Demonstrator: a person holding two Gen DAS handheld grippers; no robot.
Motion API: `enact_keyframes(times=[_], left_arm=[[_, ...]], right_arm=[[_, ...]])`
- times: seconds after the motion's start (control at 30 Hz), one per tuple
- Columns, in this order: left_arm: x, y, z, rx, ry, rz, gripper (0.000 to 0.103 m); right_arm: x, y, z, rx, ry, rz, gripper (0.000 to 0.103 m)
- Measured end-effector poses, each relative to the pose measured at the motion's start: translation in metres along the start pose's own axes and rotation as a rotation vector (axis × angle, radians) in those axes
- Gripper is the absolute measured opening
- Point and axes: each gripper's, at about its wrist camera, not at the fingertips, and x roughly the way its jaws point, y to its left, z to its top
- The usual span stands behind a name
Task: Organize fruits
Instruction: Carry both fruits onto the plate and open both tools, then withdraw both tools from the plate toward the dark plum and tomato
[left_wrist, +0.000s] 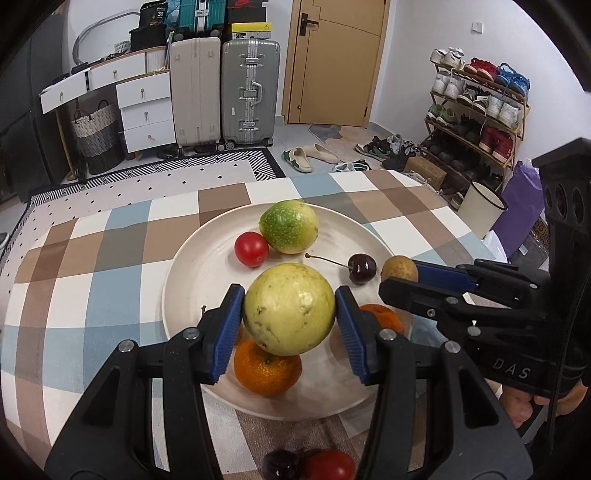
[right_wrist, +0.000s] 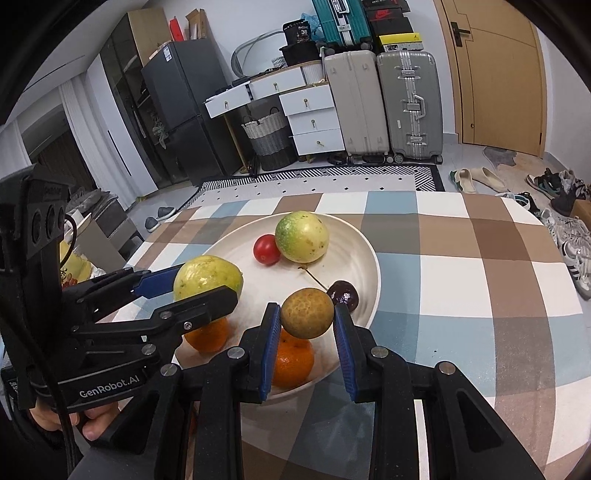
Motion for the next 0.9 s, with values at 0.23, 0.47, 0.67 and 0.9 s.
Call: enact_keyframes(times=[0.23, 0.47, 0.67, 0.9], left_arm=[[0.007, 0.000, 0.002, -0.013, 0.014, -0.011, 0.048], [-0.014, 0.000, 0.006, -0.009, -0.029, -0.007, 0.062], [-0.047, 0.003, 0.001, -0.024, -0.076, 0.013, 0.089], [-0.090, 0.008, -0.015, -0.041, -0.110, 0.041, 0.102]], right_arm=[[0.004, -0.005, 0.002, 0.015, 0.004, -0.005, 0.029], [-0.010, -0.004, 0.001, 0.024, -0.043, 0.001, 0.050], [-0.032, -0.002, -0.002, 0.023, -0.068, -0.033, 0.077], [-0.068, 0.002, -0.011, 0.050, -0.120, -0.037, 0.103]])
